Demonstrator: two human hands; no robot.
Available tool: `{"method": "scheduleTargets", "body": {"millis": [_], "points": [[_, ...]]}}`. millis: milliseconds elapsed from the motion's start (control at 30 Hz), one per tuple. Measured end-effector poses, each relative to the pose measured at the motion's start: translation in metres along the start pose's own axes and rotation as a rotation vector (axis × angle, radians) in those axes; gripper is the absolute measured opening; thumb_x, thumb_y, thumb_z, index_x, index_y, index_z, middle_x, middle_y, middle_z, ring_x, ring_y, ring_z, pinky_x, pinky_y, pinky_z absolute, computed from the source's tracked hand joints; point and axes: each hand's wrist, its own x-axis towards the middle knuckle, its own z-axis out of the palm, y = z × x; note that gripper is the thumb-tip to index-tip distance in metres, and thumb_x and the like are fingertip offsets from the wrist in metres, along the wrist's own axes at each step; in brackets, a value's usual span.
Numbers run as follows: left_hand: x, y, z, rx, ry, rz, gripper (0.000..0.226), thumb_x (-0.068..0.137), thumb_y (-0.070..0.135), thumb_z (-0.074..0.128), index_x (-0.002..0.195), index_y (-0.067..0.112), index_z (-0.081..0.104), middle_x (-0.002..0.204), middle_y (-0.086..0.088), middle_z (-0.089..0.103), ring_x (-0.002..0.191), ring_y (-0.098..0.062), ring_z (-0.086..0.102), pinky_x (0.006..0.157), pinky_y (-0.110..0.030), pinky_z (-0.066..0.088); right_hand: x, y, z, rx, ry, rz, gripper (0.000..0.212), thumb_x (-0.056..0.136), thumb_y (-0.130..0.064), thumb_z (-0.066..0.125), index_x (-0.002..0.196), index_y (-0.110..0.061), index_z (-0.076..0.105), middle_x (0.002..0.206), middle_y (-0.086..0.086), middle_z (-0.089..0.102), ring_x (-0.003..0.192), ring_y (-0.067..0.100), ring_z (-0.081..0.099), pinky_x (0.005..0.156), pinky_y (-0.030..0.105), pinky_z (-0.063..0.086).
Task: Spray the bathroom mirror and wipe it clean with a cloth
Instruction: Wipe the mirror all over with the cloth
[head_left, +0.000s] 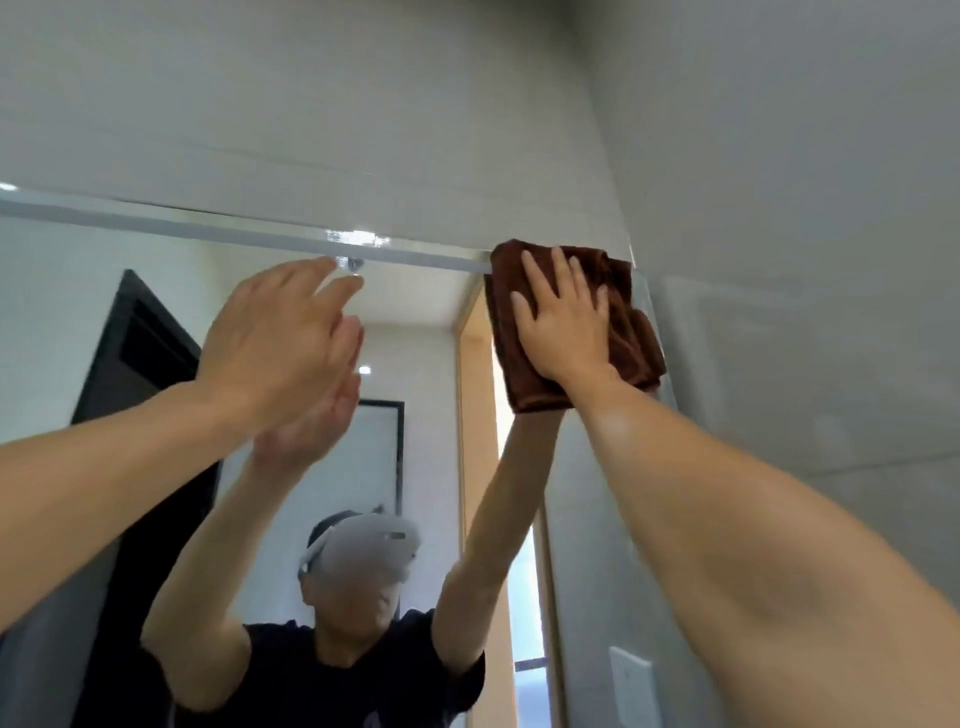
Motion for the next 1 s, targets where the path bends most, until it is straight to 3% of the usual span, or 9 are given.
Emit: {"method": "scheduleTargets", "body": {"millis": [167,300,467,700,1000], "points": [[0.005,0.042,0.012,-0.020,-0.028,0.123,0.056,0.097,0.042,0.027,0.145,0.022,0.047,0.154,-0.007,0.043,0.142,-0.028,0.039,0.116,-0.047,0.031,-0.012,0.080,-0.008,-0.035,0.018,0.012,0.056,0.102,-0.050,0.029,0.156,-0.038,0.019,0.166,0.001,0.013,0.153,0.022,0.008,0.123,0.049,0.007],[-0.002,0.048,0.011,-0.037,-0.041,0.148,0.053,0.099,0.042,0.030,0.146,0.024,0.046,0.156,-0.007,0.040,0.143,-0.028,0.037,0.116,-0.045,0.028,-0.017,0.073,-0.006,-0.045,0.006,0.064,0.057,0.102,-0.052,0.029,0.156,-0.039,0.018,0.167,0.001,0.010,0.154,0.021,0.006,0.124,0.048,0.005],[-0.016,0.009,-0.005,0.001,-0.059,0.085,0.049,0.102,0.039,0.038,0.148,0.024,0.044,0.157,-0.008,0.038,0.143,-0.028,0.035,0.117,-0.044,0.026,-0.042,0.043,0.000,-0.056,0.016,0.160,0.060,0.100,-0.054,0.025,0.157,-0.036,0.017,0.167,0.002,0.009,0.154,0.021,0.004,0.123,0.052,0.004],[-0.035,-0.064,-0.033,0.044,-0.070,-0.086,0.054,0.099,0.039,0.043,0.150,0.024,0.037,0.159,-0.007,0.033,0.143,-0.027,0.036,0.116,-0.043,0.030,-0.072,-0.073,0.013,-0.043,0.020,0.104,0.061,0.100,-0.055,0.024,0.157,-0.034,0.017,0.166,0.005,0.011,0.153,0.026,0.006,0.122,0.056,0.006],[-0.099,-0.141,-0.097,0.066,-0.083,-0.219,0.052,0.095,0.022,0.053,0.147,0.018,0.045,0.155,-0.010,0.039,0.138,-0.031,0.041,0.111,-0.045,0.033,-0.120,-0.294,0.035,0.072,-0.023,-0.250,0.062,0.098,-0.054,0.028,0.156,-0.034,0.021,0.166,0.006,0.013,0.153,0.029,0.010,0.122,0.057,0.005]]}}
